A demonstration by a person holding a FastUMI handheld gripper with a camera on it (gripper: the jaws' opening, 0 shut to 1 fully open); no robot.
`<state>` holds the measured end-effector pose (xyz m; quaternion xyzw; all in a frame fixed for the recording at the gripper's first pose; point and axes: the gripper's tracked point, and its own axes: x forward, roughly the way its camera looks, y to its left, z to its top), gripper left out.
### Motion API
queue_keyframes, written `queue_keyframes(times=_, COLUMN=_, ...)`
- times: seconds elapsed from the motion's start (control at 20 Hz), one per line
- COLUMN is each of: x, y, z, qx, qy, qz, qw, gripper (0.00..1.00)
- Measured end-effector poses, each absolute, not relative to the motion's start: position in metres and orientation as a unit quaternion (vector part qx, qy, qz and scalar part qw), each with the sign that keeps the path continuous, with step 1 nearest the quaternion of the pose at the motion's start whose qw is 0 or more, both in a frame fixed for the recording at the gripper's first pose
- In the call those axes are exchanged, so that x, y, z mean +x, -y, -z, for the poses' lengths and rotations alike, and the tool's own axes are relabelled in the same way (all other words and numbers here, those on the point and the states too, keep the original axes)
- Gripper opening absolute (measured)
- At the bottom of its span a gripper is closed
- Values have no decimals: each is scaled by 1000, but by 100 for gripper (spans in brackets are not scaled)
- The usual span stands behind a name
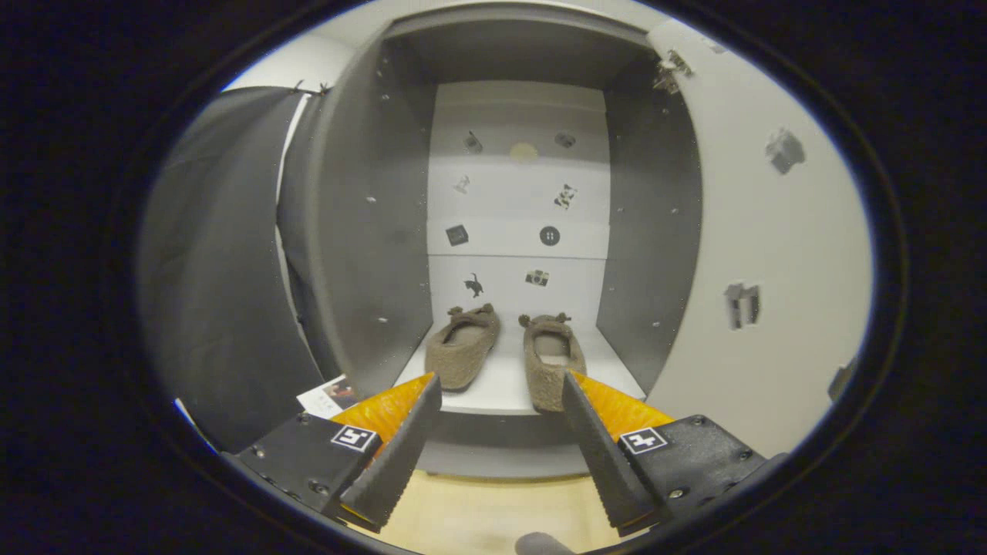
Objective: Open the shoe cabinet door, grab the shoes and put them into the shoe cabinet, then close the shoe cabinet door.
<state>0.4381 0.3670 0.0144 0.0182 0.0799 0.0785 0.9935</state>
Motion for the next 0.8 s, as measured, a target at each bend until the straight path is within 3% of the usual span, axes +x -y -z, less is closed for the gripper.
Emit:
queue_keyframes(times=0.45, x=260, y=-319, z=-47, qx=42, qy=-23, qz=-101, qw=994, gripper=100)
queue_keyframes(times=0.8, x=165, y=-198, z=-61, qx=43, qy=15, qz=-35, qw=998, gripper=100)
